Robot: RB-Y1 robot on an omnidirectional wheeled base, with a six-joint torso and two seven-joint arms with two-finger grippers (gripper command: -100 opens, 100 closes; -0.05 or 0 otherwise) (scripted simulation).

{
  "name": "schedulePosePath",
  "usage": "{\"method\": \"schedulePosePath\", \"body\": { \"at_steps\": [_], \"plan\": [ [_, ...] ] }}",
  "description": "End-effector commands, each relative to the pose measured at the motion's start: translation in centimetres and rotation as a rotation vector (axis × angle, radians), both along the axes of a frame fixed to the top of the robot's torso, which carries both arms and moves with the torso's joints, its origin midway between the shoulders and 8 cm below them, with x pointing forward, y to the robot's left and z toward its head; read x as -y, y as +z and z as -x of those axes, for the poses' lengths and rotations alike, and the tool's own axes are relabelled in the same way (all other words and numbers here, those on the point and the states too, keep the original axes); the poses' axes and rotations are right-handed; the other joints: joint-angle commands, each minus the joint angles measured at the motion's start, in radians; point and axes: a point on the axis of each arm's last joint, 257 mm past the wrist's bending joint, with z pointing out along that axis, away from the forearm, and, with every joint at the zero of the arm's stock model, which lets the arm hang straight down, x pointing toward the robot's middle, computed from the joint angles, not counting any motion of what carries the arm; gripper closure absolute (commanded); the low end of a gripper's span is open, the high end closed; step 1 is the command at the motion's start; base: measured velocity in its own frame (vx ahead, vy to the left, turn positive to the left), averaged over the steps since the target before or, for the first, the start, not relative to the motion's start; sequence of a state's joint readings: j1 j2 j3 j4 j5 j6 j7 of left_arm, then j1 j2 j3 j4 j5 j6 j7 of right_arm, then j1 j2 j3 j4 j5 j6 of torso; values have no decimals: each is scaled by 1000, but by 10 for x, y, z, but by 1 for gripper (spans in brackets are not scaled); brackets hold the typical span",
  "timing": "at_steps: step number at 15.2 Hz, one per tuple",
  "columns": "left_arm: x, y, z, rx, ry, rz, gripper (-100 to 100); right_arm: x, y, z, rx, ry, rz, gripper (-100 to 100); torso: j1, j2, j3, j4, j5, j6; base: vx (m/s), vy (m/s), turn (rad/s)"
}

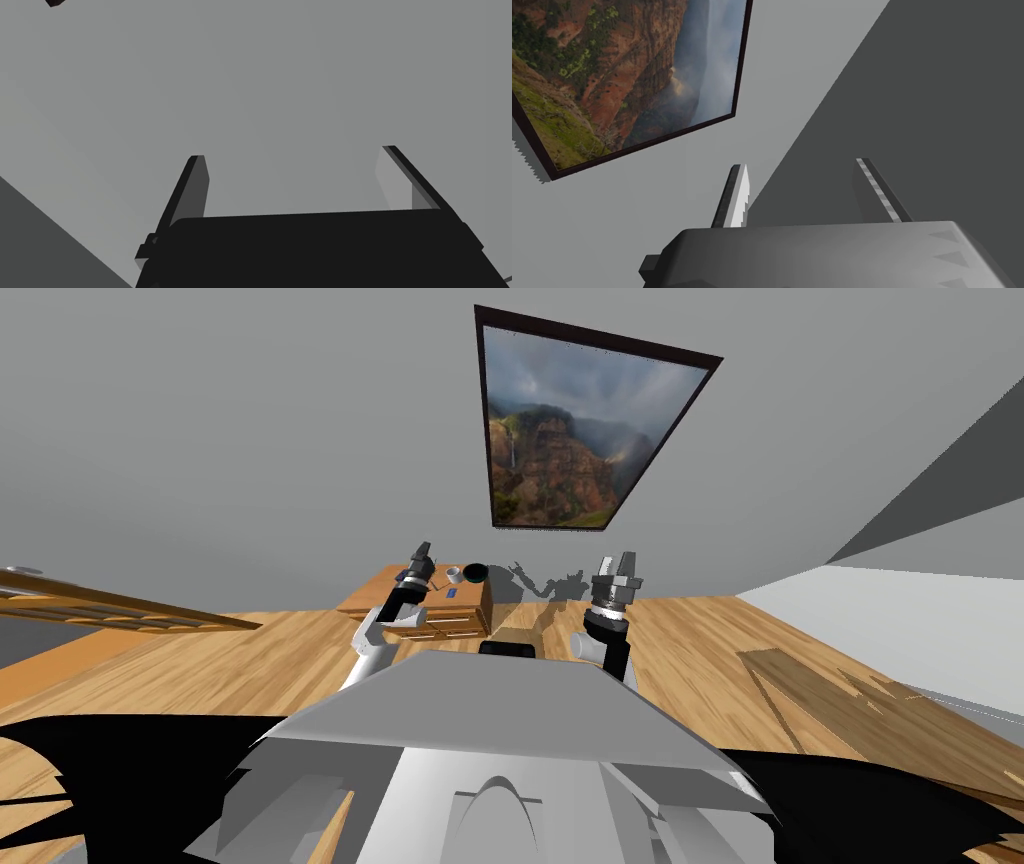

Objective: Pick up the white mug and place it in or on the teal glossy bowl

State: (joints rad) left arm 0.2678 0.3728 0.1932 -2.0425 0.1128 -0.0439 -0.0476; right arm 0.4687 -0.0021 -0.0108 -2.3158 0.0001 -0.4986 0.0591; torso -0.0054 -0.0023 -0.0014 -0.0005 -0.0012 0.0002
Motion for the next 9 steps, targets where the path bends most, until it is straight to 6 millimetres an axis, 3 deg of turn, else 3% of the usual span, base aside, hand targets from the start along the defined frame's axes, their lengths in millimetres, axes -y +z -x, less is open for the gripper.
{"method": "schedulePosePath", "body": {
  "at_steps": [1,2,3,5,6,9],
  "plan": [
    [-7,-10,-4,-45,17,8,-100,0,0,0,0,0,0,0,0,0,0,0,0,0,19,-57,-10],
    [-7,-11,-5,-49,18,9,-100,0,0,0,0,0,0,0,1,0,0,0,0,0,10,-33,4],
    [-22,-17,-11,-84,37,17,-100,0,0,0,0,0,0,0,2,1,1,0,0,0,25,-49,-30],
    [-25,-25,-12,-114,46,22,-100,0,0,0,0,0,0,0,2,0,0,0,0,0,33,-56,-28],
    [-40,-29,-17,-137,63,32,-100,0,0,0,0,0,0,0,2,0,0,0,0,0,29,-62,-30],
    [-44,-40,-18,-181,77,40,-100,0,0,0,0,0,0,0,1,0,0,0,0,0,28,-55,-16]
  ]
}}
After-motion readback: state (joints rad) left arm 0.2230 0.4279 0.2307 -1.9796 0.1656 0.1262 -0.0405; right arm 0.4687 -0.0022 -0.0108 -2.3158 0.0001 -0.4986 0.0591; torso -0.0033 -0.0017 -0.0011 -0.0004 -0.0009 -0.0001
